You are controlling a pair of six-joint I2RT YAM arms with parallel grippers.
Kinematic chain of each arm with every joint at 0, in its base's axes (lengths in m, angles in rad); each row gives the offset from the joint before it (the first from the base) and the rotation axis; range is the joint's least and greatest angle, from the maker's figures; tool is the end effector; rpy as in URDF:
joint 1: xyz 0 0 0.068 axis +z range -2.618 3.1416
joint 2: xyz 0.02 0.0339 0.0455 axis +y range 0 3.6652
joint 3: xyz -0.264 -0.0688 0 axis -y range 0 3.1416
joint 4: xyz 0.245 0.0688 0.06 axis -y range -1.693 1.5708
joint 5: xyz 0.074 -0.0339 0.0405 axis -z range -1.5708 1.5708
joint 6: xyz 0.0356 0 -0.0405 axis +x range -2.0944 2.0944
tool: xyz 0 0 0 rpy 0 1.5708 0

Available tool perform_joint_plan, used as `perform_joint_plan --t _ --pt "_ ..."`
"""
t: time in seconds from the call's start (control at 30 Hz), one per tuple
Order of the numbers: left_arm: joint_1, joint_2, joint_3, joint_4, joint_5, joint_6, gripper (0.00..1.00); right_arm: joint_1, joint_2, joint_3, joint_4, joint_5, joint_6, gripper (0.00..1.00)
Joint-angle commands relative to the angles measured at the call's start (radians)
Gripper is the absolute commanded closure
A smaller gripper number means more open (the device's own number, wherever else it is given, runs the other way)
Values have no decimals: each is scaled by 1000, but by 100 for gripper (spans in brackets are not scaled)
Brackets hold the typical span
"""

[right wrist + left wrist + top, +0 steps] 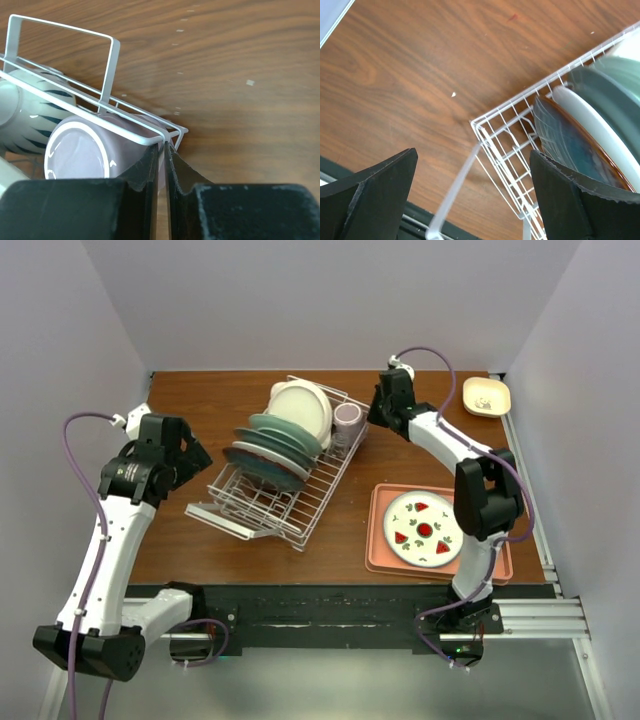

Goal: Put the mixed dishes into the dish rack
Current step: Move the dish rack

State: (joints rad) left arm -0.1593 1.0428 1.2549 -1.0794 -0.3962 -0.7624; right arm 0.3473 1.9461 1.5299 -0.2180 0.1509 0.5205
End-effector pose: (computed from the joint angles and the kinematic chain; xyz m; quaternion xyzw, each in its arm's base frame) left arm 0.1829 -0.0155 0.3703 -0.3381 0.8587 0.0153 0.3847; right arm 0.4278 0.1492 0.2503 0.1109 0.8835 0.1282 0.4367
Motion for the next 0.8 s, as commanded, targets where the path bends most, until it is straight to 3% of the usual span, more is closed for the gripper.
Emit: perform_joint_plan --t 0.0,0.43,0.47,0.5,0.6,0.77 --pt "-3 25 49 90 19 49 0 -105 -82 -99 -67 305 22 100" --pt "-3 121 72 191 85 98 0 -110 -367 -389 -60 198 105 99" --pt "-3 134 74 194 88 98 0 -108 -393 -393 -63 190 101 90" --pt "-3 141 78 205 92 100 0 -110 -407 -393 -61 184 93 74" --pt "-3 163 89 219 103 107 0 -110 -455 -364 -75 174 75 47" --pt "-2 194 112 228 105 115 0 -108 -510 -286 -98 129 49 35"
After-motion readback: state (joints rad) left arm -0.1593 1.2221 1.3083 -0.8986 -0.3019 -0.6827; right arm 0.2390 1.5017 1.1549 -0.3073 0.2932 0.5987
